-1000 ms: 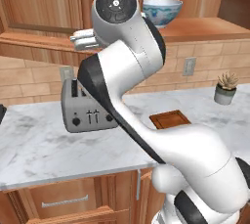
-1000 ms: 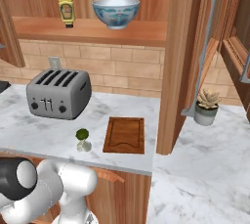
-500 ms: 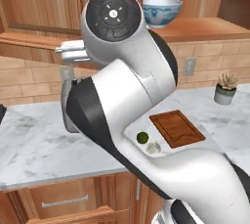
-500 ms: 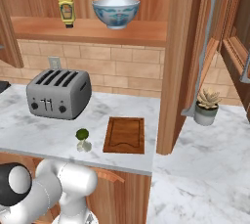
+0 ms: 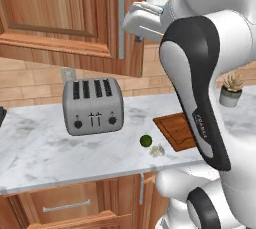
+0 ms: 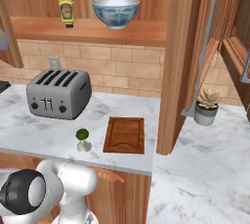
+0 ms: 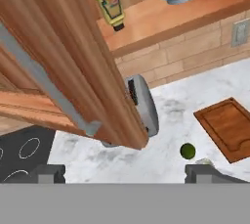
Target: Open the cabinet. Place the bowl and condiment on the counter. Then place the lime and garlic on the cutting board.
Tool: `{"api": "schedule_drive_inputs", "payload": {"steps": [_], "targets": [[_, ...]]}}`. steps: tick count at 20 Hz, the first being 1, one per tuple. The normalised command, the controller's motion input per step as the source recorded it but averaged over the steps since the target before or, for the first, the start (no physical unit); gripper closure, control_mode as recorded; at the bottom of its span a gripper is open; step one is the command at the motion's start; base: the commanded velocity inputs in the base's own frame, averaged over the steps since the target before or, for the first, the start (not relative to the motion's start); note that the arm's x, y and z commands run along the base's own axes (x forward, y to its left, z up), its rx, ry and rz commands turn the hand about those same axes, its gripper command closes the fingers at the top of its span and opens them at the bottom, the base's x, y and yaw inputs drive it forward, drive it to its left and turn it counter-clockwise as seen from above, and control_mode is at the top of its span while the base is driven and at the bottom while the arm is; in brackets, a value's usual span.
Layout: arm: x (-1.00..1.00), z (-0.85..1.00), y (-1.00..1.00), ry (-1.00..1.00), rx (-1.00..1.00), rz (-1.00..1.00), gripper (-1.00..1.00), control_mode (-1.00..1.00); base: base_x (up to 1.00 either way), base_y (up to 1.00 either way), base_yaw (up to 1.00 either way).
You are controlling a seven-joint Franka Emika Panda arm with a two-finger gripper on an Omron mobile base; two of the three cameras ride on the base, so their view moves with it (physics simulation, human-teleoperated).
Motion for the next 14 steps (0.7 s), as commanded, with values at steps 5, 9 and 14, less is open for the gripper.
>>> {"api": "schedule_drive_inputs", "payload": {"steps": [5, 9, 14], "targets": [[0.64, 0.00, -0.90, 0.02, 0.39, 0.00, -1.00, -1.00, 0.00, 0.00, 0.00], [1.00, -0.14, -0.34, 0.00, 0.27, 0.06, -1.00, -1.00, 0.00, 0.00, 0.00], [1.00, -0.36, 0.56, 0.00, 0.11, 0.10, -1.00, -1.00, 0.00, 0.00, 0.00]]}}
